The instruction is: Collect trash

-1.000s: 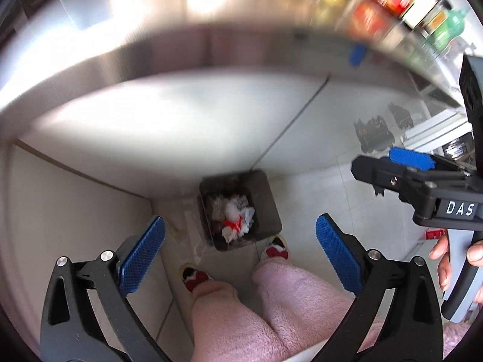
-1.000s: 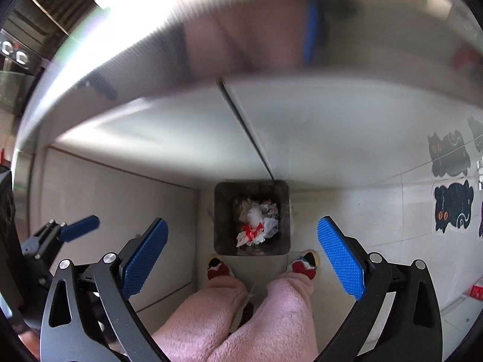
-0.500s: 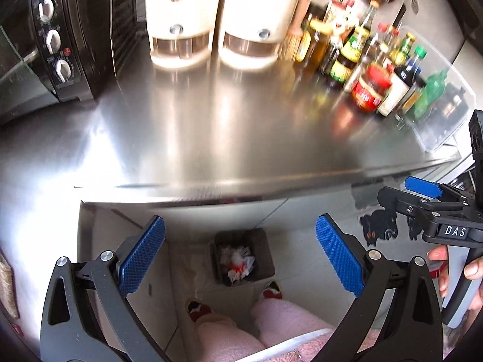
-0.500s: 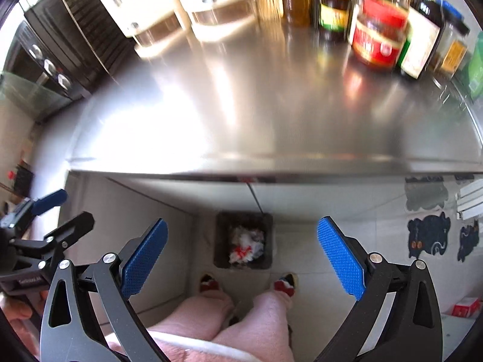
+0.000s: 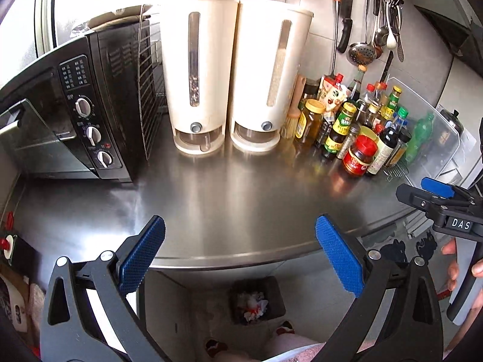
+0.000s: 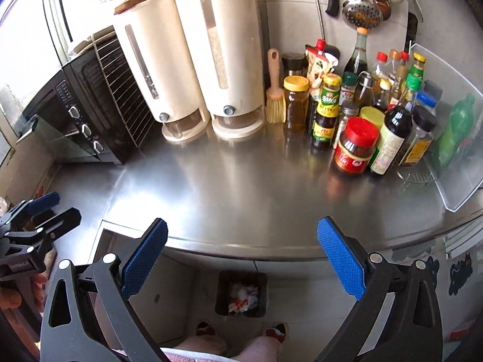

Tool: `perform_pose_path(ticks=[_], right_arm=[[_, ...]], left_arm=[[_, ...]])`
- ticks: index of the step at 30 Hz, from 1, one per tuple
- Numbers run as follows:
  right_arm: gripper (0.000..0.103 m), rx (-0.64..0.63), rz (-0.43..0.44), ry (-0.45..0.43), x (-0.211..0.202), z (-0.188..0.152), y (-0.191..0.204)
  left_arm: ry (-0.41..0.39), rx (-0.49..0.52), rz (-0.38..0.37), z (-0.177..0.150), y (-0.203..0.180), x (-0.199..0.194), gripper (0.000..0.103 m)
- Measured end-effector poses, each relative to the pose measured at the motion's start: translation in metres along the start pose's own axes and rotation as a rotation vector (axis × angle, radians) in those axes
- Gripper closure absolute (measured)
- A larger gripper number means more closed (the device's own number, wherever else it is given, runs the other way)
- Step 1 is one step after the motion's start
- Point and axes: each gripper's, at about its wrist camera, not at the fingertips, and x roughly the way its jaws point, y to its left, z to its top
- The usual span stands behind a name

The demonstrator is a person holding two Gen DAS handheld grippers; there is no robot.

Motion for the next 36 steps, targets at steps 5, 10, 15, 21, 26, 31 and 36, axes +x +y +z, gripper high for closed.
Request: perform_pose_path(ticks=[5,10,15,21,26,31,36], right_arm=[[0.003,0.029,-0.022,-0.061,-0.023,0.02,-0.005],[0.003,0.009,-0.023,-0.14,-0.042,0.033,-0.004],[0.003,-0.031,-0.041,-0.207,-0.058,0.044,0.004],[0.003,-0.041,-0.045,-0.259,-0.068,0.053,0.01],[0.003,-0.038,-0.051,-0.266,-0.067,0.058,0.011],[0.003,-0.044,-0.056,-0.262,-0.063,0.059,0.011],[0.003,-0.044,-0.068,-0.257,-0.059,0.061,0.011]], left_arm=[[-0.068,0.013,0.052,0.018,0.001,-0.022,0.008],[-0.141,0.028,0.111,0.033,0.001,-0.041,0.008],[-0.197,0.006,0.137,0.043,0.004,-0.052,0.008],[-0.226,-0.002,0.142,0.051,0.003,-0.056,0.008],[-0.231,0.006,0.137,0.054,0.002,-0.054,0.008],[-0.226,0.003,0.131,0.056,0.003,-0.047,0.008],[-0.23,0.01,0.133,0.058,0.002,-0.044,0.008]])
